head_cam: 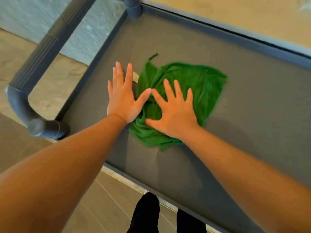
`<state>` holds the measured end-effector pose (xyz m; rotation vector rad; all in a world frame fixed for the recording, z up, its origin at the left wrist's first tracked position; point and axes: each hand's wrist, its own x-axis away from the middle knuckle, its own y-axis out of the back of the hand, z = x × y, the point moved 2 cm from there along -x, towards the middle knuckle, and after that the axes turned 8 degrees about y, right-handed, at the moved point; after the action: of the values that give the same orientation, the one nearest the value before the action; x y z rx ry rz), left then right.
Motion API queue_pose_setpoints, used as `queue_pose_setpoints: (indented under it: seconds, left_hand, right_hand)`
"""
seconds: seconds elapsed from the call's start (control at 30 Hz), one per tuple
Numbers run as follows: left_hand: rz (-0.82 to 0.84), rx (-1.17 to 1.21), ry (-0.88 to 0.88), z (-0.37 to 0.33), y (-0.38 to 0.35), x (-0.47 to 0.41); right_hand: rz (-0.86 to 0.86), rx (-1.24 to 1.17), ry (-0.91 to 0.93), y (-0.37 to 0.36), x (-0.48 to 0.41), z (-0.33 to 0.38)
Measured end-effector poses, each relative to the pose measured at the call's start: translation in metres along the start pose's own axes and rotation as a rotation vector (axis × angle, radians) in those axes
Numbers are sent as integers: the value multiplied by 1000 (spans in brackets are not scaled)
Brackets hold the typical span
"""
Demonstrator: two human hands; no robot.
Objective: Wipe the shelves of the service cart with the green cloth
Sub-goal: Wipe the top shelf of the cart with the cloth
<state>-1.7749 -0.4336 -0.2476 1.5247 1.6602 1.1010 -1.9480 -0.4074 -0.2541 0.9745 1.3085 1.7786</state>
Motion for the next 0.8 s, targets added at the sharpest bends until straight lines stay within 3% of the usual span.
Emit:
queue_pose_setpoints:
  seconds: [0.23,0.5,0.63,0.7,0.8]
  left_hand:
    - [27,-58,-2,0,-2,-1]
    - [54,-165,-46,-5,-3,6]
    - [36,-305,-71,-18,-6,18]
    - [63,-267,-66,-33,-15,39]
    - [74,-3,-2,-49,-29,82]
  right_hand:
    - [81,-69,158,-17,106,34]
    - [113,-76,-76,-23,210,-2]
    - [116,-81,-181,-23,219,-5]
    - [108,-88,-202,-23,213,1]
    - [83,-96,-210,-24,207,3]
